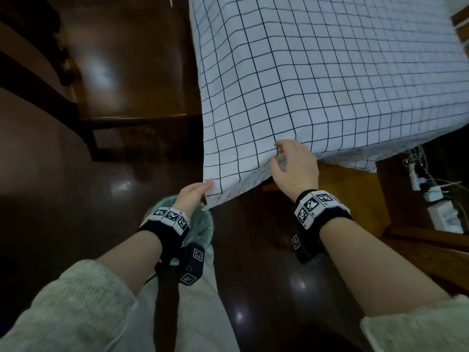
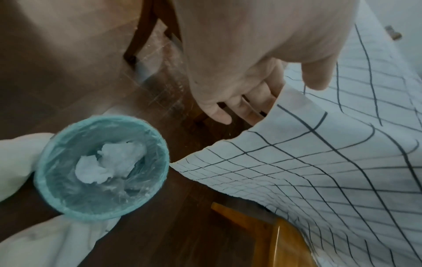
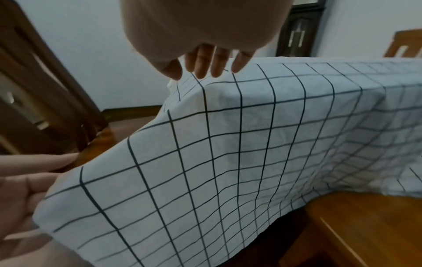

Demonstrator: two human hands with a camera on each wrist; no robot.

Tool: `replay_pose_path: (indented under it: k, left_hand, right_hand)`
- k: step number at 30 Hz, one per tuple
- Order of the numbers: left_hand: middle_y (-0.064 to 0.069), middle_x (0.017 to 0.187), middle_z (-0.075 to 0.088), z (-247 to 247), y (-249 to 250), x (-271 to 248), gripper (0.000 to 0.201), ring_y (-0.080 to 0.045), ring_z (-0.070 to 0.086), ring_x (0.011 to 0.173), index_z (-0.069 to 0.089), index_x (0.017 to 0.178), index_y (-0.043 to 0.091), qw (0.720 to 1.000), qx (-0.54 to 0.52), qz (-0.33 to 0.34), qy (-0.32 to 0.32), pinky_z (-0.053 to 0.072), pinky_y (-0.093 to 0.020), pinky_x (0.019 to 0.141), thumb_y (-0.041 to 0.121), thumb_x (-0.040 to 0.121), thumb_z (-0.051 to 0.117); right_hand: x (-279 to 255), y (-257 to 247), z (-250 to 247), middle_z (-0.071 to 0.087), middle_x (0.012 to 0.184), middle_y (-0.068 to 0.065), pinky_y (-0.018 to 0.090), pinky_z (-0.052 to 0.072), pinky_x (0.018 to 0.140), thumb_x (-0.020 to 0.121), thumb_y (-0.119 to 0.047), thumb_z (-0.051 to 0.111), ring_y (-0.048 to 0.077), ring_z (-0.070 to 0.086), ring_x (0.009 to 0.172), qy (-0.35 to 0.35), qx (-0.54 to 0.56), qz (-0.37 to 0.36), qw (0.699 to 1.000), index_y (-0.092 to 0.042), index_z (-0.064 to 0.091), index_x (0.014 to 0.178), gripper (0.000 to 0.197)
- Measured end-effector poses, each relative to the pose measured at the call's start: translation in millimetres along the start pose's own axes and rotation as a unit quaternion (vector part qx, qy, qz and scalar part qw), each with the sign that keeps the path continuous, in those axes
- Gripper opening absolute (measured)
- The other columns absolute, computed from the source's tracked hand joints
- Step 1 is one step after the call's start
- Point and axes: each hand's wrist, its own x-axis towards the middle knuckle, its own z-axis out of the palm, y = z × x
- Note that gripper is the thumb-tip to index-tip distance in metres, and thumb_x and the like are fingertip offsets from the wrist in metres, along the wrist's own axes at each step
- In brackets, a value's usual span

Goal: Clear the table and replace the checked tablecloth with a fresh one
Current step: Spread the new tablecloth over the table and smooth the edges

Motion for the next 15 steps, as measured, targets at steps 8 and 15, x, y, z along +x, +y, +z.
replay_pose_path:
  k: [8, 15]
  left_hand:
    - [-0.002, 0.129, 0.056, 10, -21, -22, 0.049, -0.015, 0.047, 0.116, 0.056, 0.127, 0.013, 0.999, 0.027, 0.039, 0.022, 0.033, -0.034, 0.102, 0.047, 0.092, 0.053]
    - [0.005, 0.075, 0.061, 13, -35, -11, 0.029, -0.018, 0.055, 0.083, 0.067, 0.102, 0.013, 0.995, -0.008, 0.083, 0.063, 0.042, -0.038, 0.100, 0.039, 0.092, 0.057]
  right_hand:
    - [24, 12, -11, 0.023, 0.156, -0.004, 0.040, 0.002, 0.117, 0.084, -0.022, 0.063, 0.023, 0.012, 0.145, -0.133, -0.202, -0.162, 0.957, -0.026, 0.033, 0.146, 0.069]
    - [50, 37, -2, 0.018, 0.158, -0.006, 0.044, -0.011, 0.116, 0.084, -0.017, 0.065, 0.021, 0.005, 0.148, -0.119, -0.289, -0.239, 0.919, -0.026, 0.029, 0.147, 0.073]
